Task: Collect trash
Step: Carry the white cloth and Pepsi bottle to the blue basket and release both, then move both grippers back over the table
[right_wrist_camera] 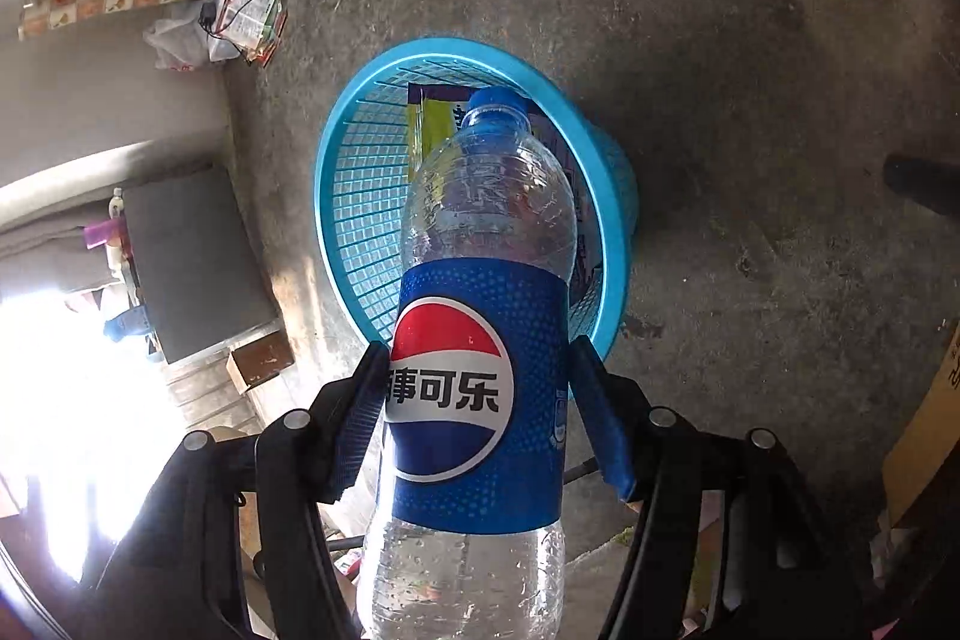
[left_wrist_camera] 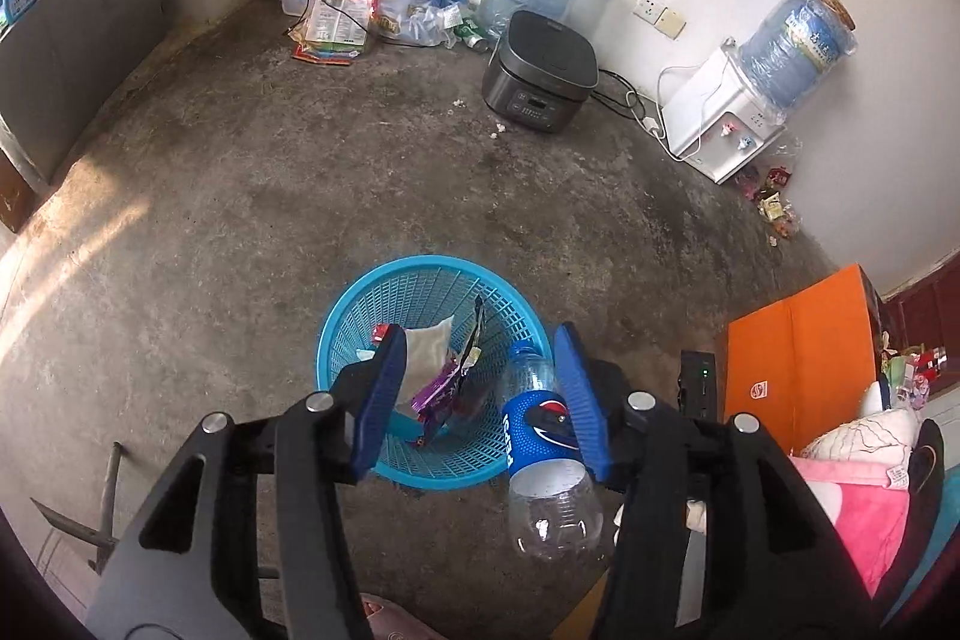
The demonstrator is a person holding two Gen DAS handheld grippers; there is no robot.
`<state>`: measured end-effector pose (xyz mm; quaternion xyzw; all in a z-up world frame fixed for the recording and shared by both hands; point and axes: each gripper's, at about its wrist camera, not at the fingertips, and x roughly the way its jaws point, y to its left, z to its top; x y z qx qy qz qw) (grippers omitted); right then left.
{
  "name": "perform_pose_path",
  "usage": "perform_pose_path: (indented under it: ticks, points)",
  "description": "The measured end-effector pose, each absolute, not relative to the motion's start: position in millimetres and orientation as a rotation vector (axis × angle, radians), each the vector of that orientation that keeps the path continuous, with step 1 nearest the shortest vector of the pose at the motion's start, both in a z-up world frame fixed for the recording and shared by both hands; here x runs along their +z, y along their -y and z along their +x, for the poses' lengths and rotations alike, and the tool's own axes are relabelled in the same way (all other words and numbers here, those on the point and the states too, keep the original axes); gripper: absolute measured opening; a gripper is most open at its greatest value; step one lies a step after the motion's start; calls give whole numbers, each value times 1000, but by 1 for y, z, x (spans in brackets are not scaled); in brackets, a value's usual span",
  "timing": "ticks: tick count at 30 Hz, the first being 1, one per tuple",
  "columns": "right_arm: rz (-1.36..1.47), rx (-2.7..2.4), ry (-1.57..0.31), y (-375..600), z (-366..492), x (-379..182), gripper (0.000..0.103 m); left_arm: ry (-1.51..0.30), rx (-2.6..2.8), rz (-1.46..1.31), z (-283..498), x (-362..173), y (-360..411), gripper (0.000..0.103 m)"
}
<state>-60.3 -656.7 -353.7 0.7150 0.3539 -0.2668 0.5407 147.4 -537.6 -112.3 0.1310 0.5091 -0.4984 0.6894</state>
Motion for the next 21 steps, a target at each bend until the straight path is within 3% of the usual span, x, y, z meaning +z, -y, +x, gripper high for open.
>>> perform_pose_path:
  ticks: [12,18,21]
  points:
    - [1657,-643,-693,655,-79,-334,60,-1001,-1119,183,147,-31,450,55]
    - [1485,-637,-686,635,-80,-287,60,-886,-1117,152,131,16,391,67]
    - [1342,-620,-688,615,-79,-253,60,-814,-1111,122,123,40,351,78]
